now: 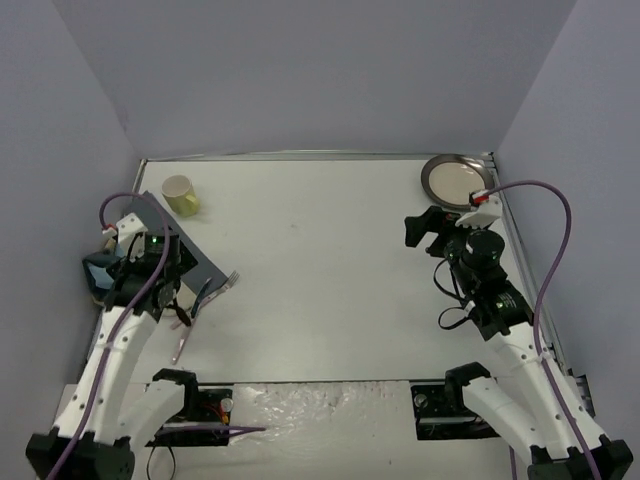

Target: Set the dinner table for one person

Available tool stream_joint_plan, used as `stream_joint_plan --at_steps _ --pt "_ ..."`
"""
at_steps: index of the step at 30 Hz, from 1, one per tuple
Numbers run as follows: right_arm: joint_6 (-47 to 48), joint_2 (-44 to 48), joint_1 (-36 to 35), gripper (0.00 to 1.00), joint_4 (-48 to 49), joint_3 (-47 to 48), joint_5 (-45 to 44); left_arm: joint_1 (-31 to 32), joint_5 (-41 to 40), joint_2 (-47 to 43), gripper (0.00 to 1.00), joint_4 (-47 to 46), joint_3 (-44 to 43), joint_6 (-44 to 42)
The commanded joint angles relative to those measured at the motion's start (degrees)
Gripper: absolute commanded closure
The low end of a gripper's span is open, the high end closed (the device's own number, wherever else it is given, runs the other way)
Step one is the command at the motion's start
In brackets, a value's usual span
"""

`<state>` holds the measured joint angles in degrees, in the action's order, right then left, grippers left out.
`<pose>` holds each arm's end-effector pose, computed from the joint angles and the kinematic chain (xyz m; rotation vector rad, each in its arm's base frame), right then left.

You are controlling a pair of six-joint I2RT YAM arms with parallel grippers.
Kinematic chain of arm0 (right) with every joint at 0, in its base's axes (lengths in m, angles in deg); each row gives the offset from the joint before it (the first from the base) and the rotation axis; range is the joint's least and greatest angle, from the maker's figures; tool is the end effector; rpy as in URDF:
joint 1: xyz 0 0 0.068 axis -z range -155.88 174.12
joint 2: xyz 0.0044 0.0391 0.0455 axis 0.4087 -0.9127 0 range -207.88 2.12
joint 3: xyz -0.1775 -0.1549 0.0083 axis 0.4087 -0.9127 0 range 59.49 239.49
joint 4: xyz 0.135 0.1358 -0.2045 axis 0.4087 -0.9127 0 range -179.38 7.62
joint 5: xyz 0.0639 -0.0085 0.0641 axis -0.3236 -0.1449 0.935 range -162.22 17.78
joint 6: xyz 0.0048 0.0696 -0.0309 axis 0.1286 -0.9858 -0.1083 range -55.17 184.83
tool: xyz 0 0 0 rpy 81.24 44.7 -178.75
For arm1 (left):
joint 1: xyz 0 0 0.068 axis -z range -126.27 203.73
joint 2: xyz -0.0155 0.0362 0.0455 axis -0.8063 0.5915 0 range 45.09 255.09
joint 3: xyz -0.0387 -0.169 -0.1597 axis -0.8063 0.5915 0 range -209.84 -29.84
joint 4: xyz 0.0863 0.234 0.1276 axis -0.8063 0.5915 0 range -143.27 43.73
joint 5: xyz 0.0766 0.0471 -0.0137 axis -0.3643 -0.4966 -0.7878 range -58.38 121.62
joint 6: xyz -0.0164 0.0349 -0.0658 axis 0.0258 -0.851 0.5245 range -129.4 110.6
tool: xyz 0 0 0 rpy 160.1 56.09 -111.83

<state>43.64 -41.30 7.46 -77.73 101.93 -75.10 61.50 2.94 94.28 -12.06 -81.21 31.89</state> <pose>0.2504 0.0715 0.3327 0.1010 1.5235 0.4914 0.2386 -0.0012 0.2719 -0.8673 1.9751 0.0742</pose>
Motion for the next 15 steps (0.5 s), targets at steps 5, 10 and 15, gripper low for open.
stream_joint_plan --at_steps 5,10,15 --pt "-2.19 -2.87 -0.56 0.0 4.34 0.08 8.75 -11.72 0.06 17.97 0.03 -9.53 -1.99 8.25" --pt "-1.22 -3.3 -0.85 0.0 5.01 -0.77 11.33 -20.86 2.77 26.94 0.03 -9.86 -5.15 10.06" --pt "-0.18 -3.15 -1.69 0.0 5.34 -0.8 12.86 -25.9 3.86 32.34 0.03 -13.35 -5.58 11.47"
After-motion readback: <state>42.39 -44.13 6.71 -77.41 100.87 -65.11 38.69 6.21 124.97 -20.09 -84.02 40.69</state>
